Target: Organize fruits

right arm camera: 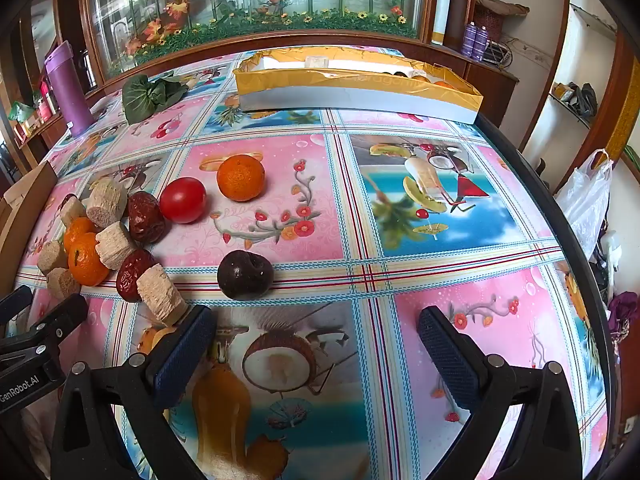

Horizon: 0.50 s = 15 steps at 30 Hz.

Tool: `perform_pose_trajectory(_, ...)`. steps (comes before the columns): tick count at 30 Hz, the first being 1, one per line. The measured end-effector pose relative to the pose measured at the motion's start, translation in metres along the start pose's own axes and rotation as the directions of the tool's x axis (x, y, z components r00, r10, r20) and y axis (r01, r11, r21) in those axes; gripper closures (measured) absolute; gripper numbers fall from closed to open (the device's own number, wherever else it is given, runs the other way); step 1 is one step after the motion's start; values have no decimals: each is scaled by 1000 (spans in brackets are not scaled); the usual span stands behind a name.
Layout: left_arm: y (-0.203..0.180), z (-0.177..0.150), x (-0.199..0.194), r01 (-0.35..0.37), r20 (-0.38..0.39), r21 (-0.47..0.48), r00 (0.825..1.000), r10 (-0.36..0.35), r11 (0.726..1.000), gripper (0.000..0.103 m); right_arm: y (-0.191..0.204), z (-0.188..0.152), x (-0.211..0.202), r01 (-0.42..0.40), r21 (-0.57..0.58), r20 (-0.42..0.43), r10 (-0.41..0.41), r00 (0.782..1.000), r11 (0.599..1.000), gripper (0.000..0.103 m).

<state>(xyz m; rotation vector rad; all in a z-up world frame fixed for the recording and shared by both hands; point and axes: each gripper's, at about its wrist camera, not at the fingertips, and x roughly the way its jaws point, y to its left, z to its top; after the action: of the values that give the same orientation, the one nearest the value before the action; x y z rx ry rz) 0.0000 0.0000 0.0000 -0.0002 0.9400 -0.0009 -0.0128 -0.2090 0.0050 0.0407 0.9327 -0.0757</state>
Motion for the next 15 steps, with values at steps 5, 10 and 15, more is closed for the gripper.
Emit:
perform_pose_trajectory(5, 0, 2, 0, 15, -34, 30, 999, -14, 999, 0, 0, 0, 0, -1, 1, -1, 1, 1000, 1000, 1)
perform_pose_trajectory(10, 2, 0, 1, 73, -56, 93, 996, -68, 993, 0, 1, 6, 2, 6, 11, -52, -5, 999, 1000, 1)
perform_pose_trajectory(15, 11, -10, -18, 121, -47, 61, 992, -119, 991, 8, 2, 4, 2, 22, 30, -55, -20, 998, 999, 1)
